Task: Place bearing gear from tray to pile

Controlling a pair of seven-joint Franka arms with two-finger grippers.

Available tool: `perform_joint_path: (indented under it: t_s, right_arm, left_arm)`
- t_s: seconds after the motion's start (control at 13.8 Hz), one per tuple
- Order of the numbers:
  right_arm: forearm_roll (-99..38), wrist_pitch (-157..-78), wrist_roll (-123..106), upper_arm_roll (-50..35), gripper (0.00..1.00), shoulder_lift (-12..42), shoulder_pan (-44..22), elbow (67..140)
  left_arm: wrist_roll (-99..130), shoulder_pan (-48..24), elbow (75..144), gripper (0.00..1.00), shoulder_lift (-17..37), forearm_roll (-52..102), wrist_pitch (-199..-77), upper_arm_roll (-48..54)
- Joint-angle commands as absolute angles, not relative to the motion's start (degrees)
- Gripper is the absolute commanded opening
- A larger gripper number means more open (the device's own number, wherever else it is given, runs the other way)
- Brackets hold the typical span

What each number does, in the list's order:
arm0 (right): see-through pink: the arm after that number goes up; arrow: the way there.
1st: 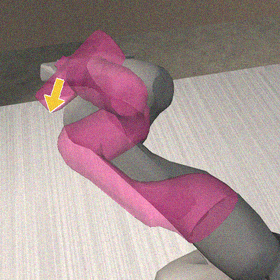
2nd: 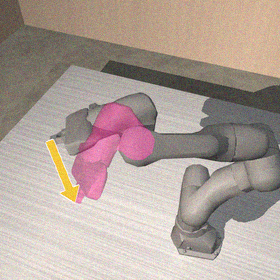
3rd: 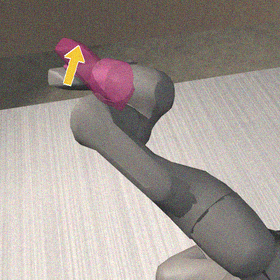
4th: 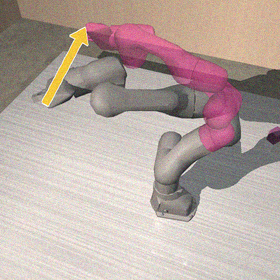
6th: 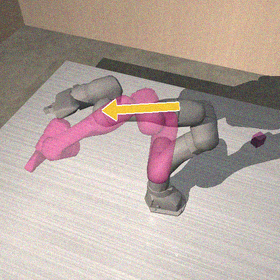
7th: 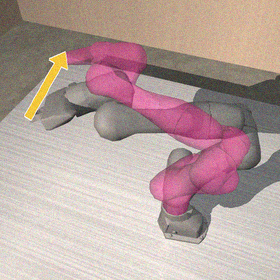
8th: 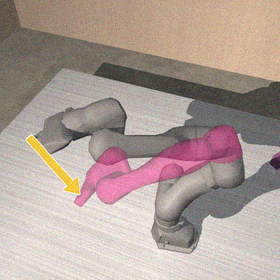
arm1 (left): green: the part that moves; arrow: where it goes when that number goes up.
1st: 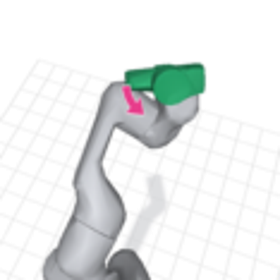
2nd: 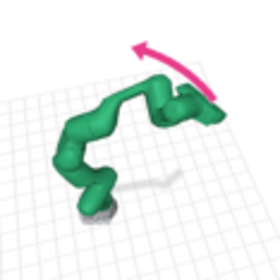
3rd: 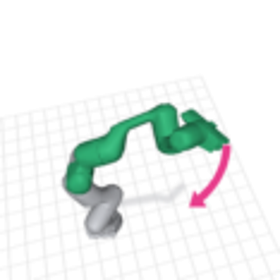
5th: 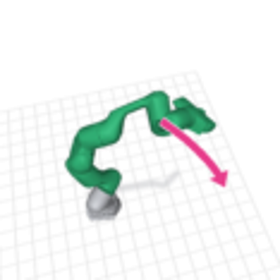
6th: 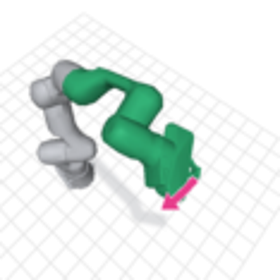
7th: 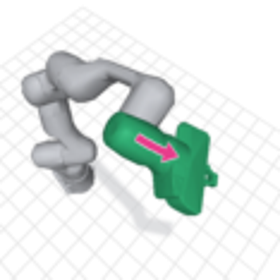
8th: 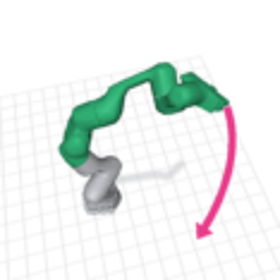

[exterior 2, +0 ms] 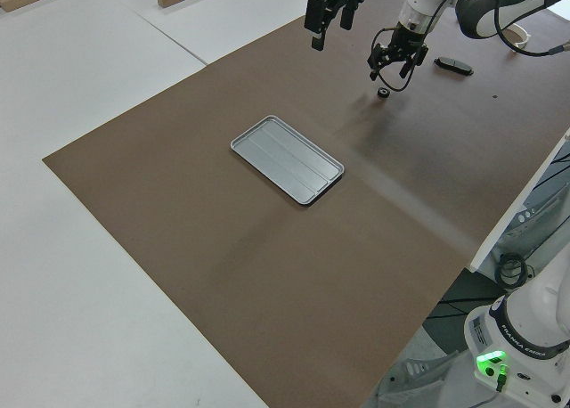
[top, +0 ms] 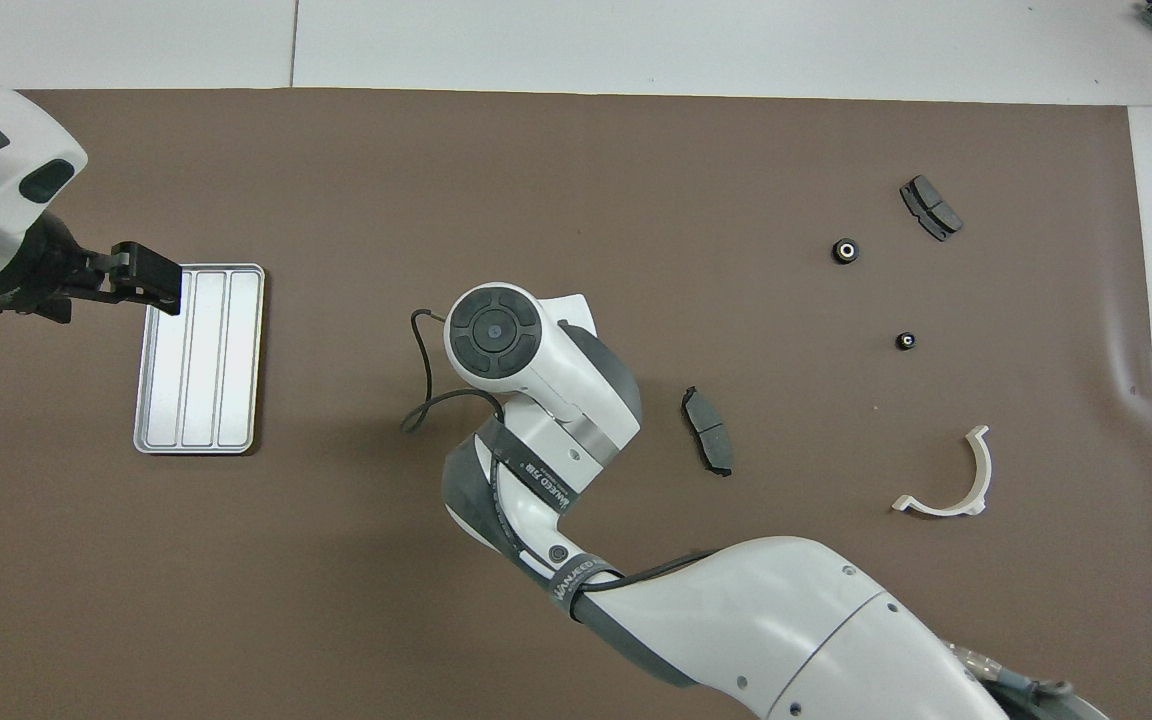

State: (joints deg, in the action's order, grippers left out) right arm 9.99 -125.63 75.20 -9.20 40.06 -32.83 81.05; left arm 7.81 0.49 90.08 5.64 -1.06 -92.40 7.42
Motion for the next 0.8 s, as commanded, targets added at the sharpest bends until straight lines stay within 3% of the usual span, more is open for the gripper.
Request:
perform_joint_path:
  t_s: [0.0, 0.07, 0.51, 0.73]
  right_arm:
    - [10.64, -124.54, 76.82, -9.23, 1.00, 41.48, -33.57, 78.84]
    - [10.81, -124.98, 76.82, -9.32, 0.99, 41.48, -33.66, 78.84]
    - [11.16, -125.42, 76.73, -9.32, 0.57, 41.22, -34.10, 79.63]
    - [11.08, -125.77, 76.73, -9.32, 0.53, 41.13, -34.80, 79.98]
  left_arm:
    - [7.03, 0.70, 91.14, 1.00, 4.39, -1.76, -91.67, 7.21]
    - [7.03, 0.70, 91.14, 1.00, 4.39, -1.76, -91.84, 7.21]
    - [7.21, 2.10, 90.79, 1.00, 4.75, -1.14, -94.22, 6.50]
    - [7.21, 2.11, 90.44, 1.00, 4.49, -1.23, -95.53, 6.59]
